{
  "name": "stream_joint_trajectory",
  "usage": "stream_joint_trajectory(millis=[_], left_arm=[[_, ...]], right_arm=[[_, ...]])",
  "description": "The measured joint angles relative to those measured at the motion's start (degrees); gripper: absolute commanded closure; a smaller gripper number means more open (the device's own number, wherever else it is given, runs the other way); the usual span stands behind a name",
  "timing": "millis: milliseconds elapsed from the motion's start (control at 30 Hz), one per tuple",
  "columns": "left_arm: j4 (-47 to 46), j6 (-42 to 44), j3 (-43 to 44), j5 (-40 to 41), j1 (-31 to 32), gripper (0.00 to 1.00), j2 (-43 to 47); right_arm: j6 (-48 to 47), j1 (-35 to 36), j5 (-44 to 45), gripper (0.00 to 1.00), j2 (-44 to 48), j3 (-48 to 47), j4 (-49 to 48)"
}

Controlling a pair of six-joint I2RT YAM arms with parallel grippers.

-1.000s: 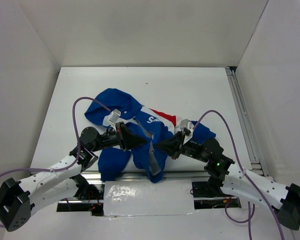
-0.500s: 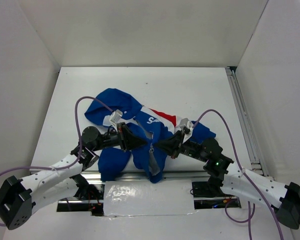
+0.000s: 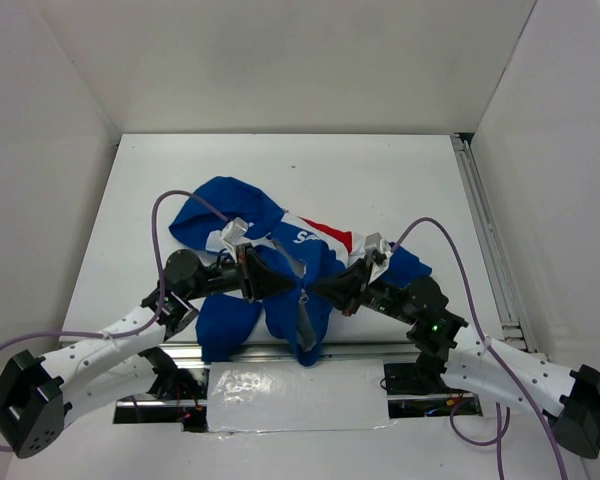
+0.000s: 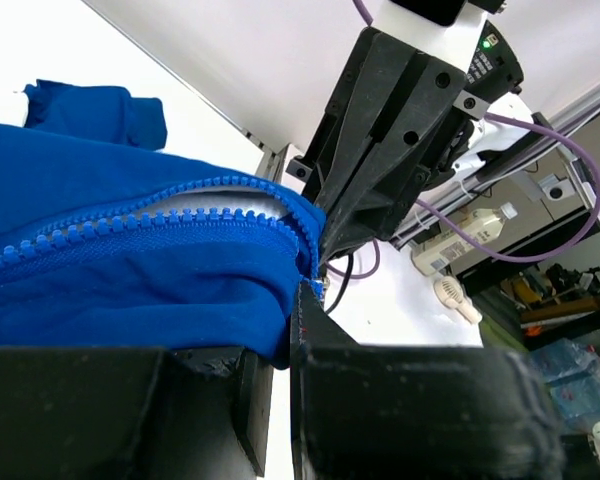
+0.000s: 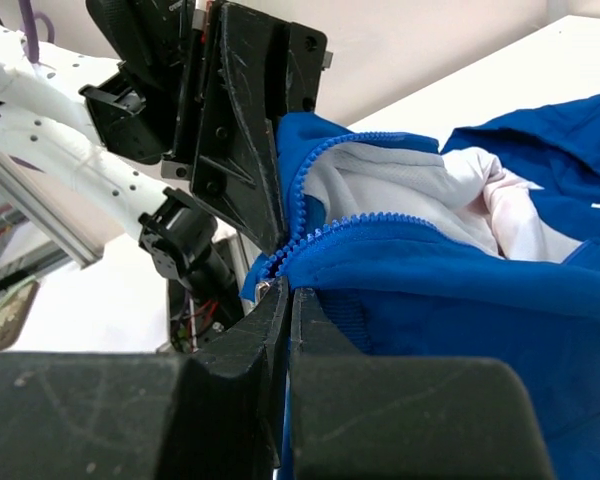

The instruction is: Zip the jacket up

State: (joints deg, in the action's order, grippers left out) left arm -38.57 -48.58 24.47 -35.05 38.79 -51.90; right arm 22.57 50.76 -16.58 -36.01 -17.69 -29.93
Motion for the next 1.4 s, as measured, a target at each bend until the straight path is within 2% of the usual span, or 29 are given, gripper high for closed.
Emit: stream_joint_trajectory(millis=[33,67,133,200,367,700,767,833,900,1267,1400], left_arm=[[0.74,0.28,0.63,-0.15,0.00,0.76,-0.39],[1.44,0.44,1.38,-0.26,0.00,0.46,-0.92],[2.60,0.79,2.60,-0.63,0.02,0.27,-1.79],[3.50,0.66,2.84,-1.22,0.07,0.24,-1.95],[5.64,0.57,2.91,-1.36,0.17,0.27,-1.38],[5.46,0.31,2.91,-2.78,0.15,0.58,-0.96],[5.49,0.33,2.91,-2.84,0.17,0.67,-1.44],[5.53,0.42,2.91,-2.93,0.15,0.80,-1.90],[5.60,0.52,2.91,-2.91,0.15,1.00,-2.14],[4.02,3.37,2.47,-4.37,0.33,1.00,-2.36],[4.50,4.94,1.57,-2.62,2.10,1.00,-1.97]], right_arm=[[0.28,0.00,0.11,1.00,-0.17,0.00,-0.20],[0.63,0.00,0.33,1.00,-0.33,0.02,-0.42],[1.38,0.02,0.92,1.00,-0.42,0.00,-0.63],[1.92,0.02,1.68,1.00,-0.42,0.00,-0.92],[3.37,0.04,4.02,1.00,-0.42,0.00,-0.94],[5.60,0.09,4.48,1.00,-3.43,0.00,-2.95],[6.12,0.11,4.85,1.00,-3.82,0.00,-3.13],[6.38,0.11,5.22,1.00,-3.87,0.00,-3.13],[6.67,0.11,5.38,1.00,-3.85,0.00,-3.23],[9.75,0.57,7.98,1.00,-3.43,0.02,-3.39],[11.10,1.01,9.16,1.00,-2.86,0.09,-2.16]])
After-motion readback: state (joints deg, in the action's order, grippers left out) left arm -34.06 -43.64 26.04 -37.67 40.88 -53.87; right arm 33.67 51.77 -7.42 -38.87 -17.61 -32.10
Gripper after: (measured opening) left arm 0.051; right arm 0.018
